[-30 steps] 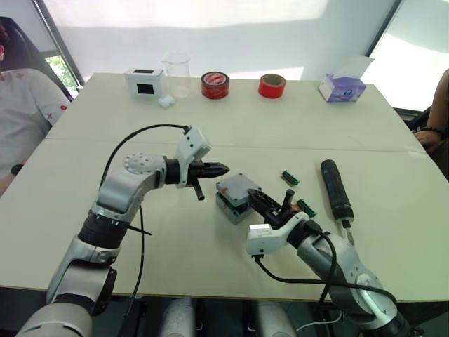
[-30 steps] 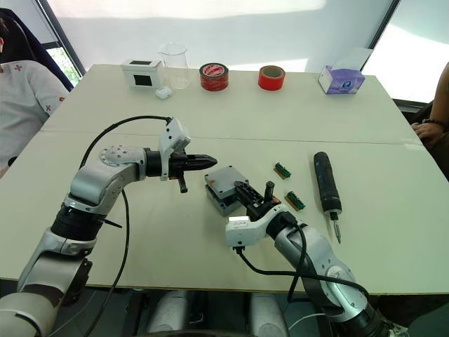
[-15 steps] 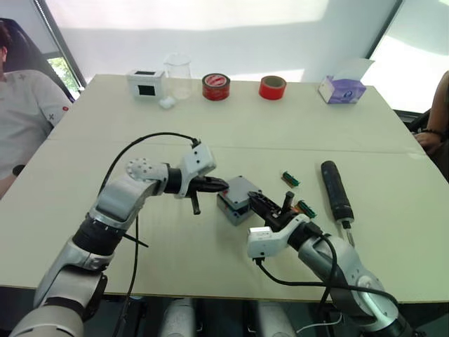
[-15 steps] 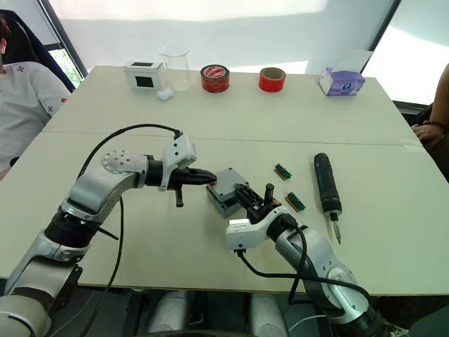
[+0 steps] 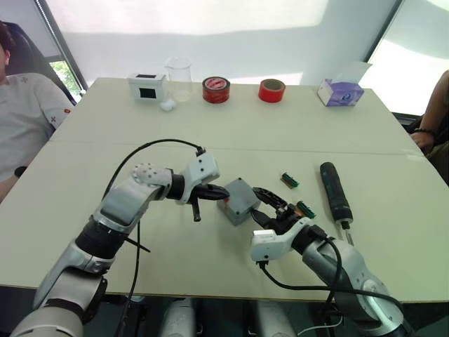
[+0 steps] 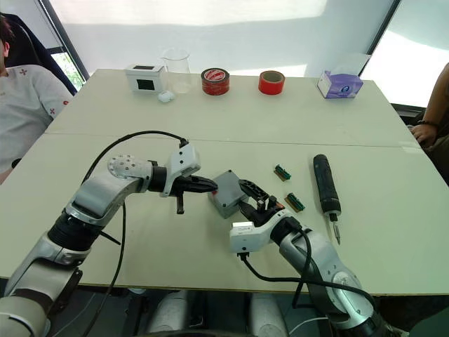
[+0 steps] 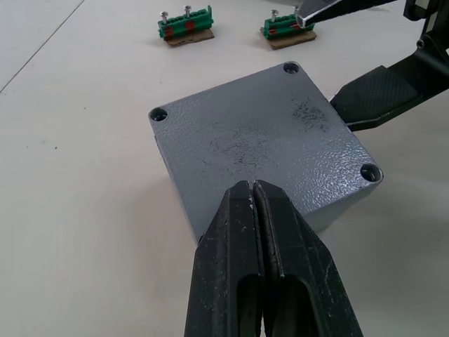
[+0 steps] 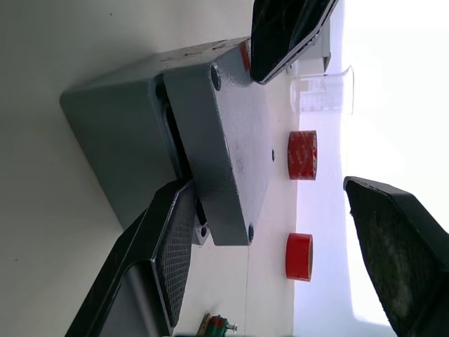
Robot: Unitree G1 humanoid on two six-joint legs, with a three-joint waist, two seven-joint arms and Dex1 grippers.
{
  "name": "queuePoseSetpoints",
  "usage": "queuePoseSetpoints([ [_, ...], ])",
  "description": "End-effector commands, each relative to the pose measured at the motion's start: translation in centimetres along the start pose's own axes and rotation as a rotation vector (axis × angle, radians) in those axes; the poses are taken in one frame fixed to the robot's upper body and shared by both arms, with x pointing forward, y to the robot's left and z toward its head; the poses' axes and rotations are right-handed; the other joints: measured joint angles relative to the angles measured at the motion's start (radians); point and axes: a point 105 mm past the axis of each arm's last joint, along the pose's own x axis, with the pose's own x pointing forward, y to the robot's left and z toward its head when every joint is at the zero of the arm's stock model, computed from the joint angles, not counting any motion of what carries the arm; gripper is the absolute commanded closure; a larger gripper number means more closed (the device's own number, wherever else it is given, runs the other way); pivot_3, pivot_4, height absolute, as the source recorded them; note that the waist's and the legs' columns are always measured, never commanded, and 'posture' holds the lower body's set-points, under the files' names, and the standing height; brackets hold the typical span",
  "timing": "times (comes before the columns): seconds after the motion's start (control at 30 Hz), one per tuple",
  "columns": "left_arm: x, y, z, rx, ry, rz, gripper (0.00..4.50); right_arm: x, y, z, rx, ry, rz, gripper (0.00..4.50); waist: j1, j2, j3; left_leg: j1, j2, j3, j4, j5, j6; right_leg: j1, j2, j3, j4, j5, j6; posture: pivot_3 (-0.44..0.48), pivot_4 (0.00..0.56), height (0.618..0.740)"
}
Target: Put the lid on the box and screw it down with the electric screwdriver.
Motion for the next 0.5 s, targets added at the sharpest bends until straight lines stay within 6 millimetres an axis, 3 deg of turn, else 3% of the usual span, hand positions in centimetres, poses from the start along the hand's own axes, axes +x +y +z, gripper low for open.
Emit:
queuePoseSetpoints([
  [0.03, 0.8, -0.5, -2.3, -0.078, 0.074, -0.005, 4.50, -0.7, 0.0, -0.2, 0.011, -0.022, 0.021, 1.21, 0.001, 0.000, 0.000, 0.000, 0.000, 0.000, 0.000, 0.000, 0.000, 0.000, 0.000, 0.000, 0.000, 0.000, 0.000, 0.000, 0.150, 0.715],
  [0.27, 0.8, -1.0, -2.5, -0.067, 0.072, -0.020, 4.50, -1.9, -0.3, 0.5, 0.042, -0.104, 0.025, 1.21, 0.001, 0.000, 0.000, 0.000, 0.000, 0.000, 0.000, -0.001, 0.002, 0.000, -0.001, 0.000, 0.000, 0.000, 0.000, 0.000, 0.150, 0.715],
  [0.3, 0.7, -0.9, -2.4, -0.060, 0.065, -0.017, 4.50, -2.2, -0.5, 0.5, 0.091, -0.108, 0.020, 1.41, 0.001, 0.000, 0.000, 0.000, 0.000, 0.000, 0.000, -0.001, 0.002, 0.000, -0.001, 0.000, 0.000, 0.000, 0.000, 0.000, 0.150, 0.715],
  [0.4, -0.6, -0.3, -0.8, -0.061, -0.032, -0.023, 4.50, -2.8, -1.3, 0.1, 0.481, -0.110, -0.007, 2.10, -0.001, 0.000, 0.000, 0.000, 0.000, -0.001, 0.000, -0.003, 0.005, 0.000, -0.001, 0.000, 0.000, 0.000, 0.000, 0.000, 0.150, 0.715],
  [0.5, -2.2, 0.7, 1.0, -0.100, -0.136, -0.016, 4.50, -2.8, -1.8, -0.4, 0.634, -0.114, 0.000, 3.31, -0.003, 0.001, 0.001, 0.000, 0.000, -0.001, 0.000, -0.003, 0.006, 0.000, 0.000, 0.000, 0.000, 0.000, 0.000, 0.000, 0.150, 0.715],
])
